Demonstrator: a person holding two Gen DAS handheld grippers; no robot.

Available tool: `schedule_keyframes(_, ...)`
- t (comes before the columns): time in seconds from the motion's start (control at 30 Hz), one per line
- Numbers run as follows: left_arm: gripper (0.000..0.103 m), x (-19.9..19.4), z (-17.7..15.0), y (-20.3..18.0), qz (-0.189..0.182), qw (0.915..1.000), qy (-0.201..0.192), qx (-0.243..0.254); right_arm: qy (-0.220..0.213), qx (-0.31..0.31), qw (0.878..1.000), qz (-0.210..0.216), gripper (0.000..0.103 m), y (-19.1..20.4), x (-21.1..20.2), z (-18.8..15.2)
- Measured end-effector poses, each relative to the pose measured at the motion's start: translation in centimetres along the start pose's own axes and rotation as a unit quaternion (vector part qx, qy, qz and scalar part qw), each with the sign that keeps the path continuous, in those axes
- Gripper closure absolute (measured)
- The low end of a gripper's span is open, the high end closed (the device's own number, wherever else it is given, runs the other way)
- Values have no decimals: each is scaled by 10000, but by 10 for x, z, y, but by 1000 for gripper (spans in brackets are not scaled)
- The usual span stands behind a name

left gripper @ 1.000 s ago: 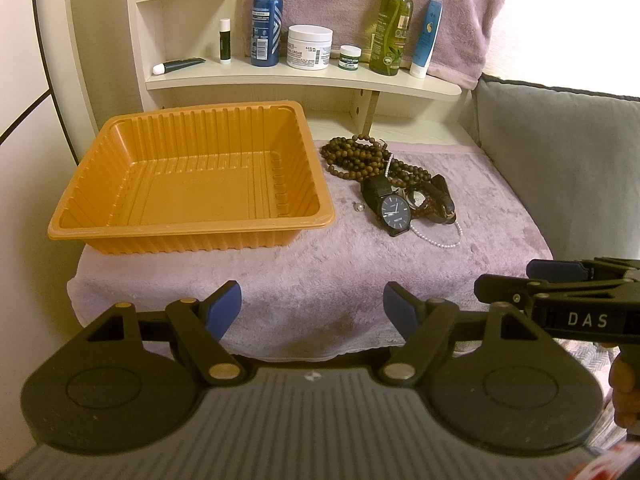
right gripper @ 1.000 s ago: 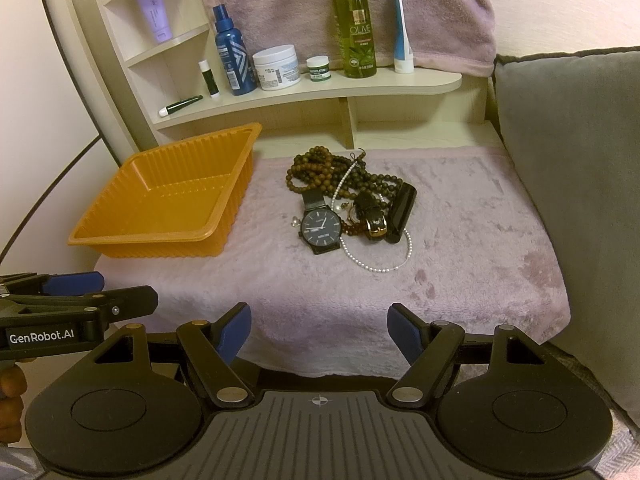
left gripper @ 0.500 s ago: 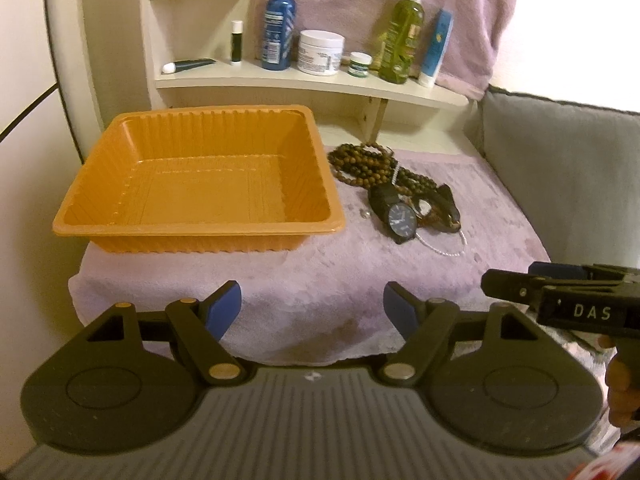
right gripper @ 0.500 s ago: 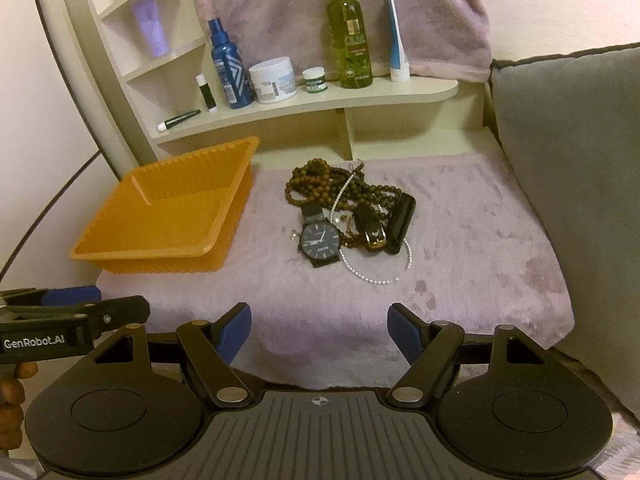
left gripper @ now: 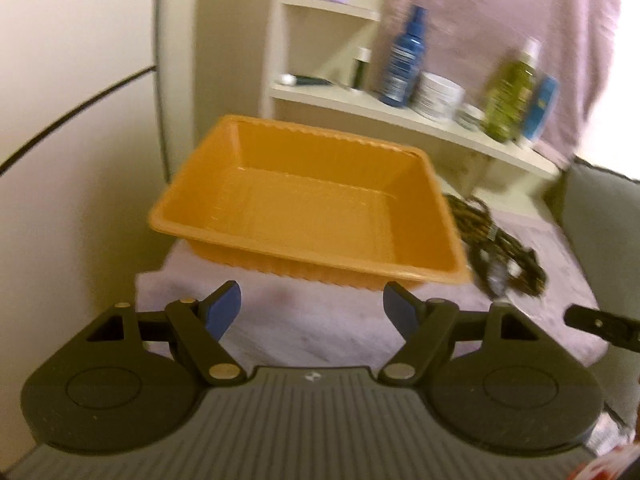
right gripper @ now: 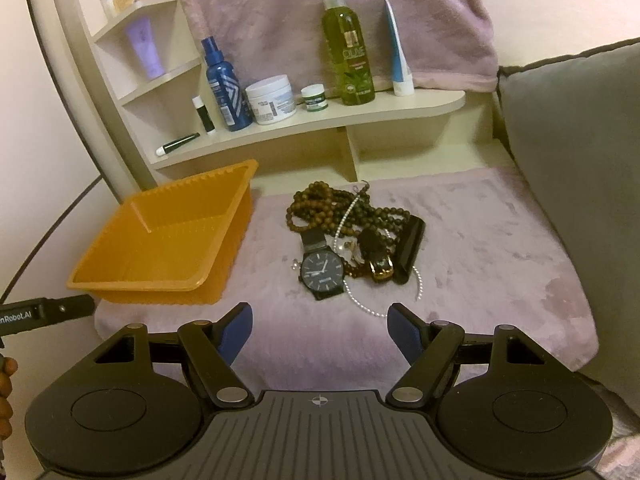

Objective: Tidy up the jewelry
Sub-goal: 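Grasp the orange tray rim with the left gripper and tilt it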

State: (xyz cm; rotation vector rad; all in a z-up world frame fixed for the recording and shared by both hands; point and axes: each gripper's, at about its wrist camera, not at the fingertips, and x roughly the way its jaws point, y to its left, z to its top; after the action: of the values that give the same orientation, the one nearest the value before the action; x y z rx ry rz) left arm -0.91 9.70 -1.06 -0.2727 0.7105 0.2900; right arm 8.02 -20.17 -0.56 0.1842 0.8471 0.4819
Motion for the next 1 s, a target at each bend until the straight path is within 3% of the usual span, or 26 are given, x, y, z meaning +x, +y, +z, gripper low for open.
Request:
schedule_keyframes(0.53, 31, 29, 8, 73, 777, 9943, -493, -543, -96, -309, 9994, 138, 28, 13, 62, 15)
schedule_keyframes(0.77, 34, 51, 7, 90, 699, 9899, -852, -894, -131, -338, 9993, 21, 28, 13, 79, 18)
schedule_keyframes(1.0, 42, 76, 8, 92, 539, 9883, -879, -1127, -143, -366, 9992, -75, 28, 14, 89, 21)
